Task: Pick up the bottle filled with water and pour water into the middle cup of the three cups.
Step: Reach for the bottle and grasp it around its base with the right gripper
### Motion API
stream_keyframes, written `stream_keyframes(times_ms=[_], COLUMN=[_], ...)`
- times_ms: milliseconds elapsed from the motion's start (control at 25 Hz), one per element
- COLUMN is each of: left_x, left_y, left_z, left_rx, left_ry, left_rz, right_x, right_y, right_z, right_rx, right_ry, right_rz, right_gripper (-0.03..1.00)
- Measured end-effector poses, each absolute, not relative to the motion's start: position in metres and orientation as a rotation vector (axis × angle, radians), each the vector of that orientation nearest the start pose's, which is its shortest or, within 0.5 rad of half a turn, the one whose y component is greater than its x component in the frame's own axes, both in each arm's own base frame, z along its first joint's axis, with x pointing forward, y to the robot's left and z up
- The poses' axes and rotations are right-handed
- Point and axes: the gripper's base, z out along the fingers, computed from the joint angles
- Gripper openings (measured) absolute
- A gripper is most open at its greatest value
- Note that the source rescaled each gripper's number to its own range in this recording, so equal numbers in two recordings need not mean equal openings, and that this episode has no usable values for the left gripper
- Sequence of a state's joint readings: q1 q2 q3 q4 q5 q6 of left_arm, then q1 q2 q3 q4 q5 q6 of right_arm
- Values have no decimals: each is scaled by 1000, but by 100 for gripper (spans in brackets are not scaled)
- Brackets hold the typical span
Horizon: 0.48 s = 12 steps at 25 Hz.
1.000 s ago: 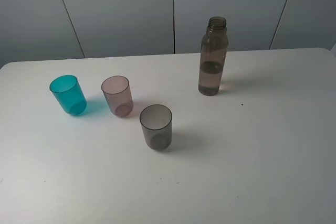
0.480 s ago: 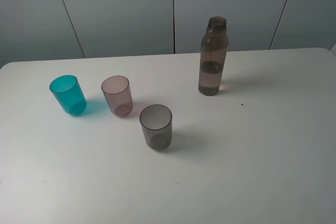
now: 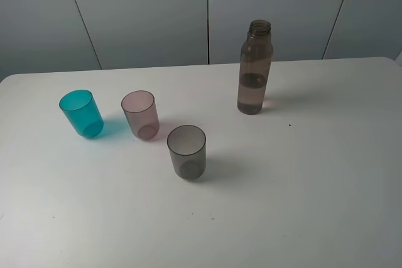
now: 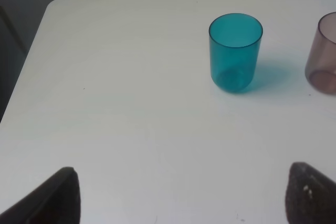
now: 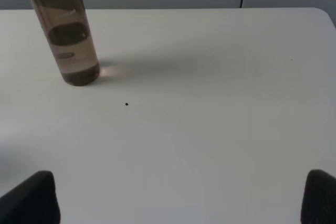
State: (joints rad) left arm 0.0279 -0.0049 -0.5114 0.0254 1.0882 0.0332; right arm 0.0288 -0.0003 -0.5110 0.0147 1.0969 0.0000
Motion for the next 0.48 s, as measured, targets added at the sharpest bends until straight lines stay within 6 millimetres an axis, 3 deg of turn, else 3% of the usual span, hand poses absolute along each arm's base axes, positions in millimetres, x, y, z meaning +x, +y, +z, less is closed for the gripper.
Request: stream_keyframes(times_ms=[480], left_x=[-8], left_y=[2], left_z=[278], left_rx=[0], left_ry=[2056], left_rz=[66], right_x=[-8], right_y=[1], right_z=[277], right_rx=[-31], right_ry=[2069], right_rz=[35], right_gripper=[100])
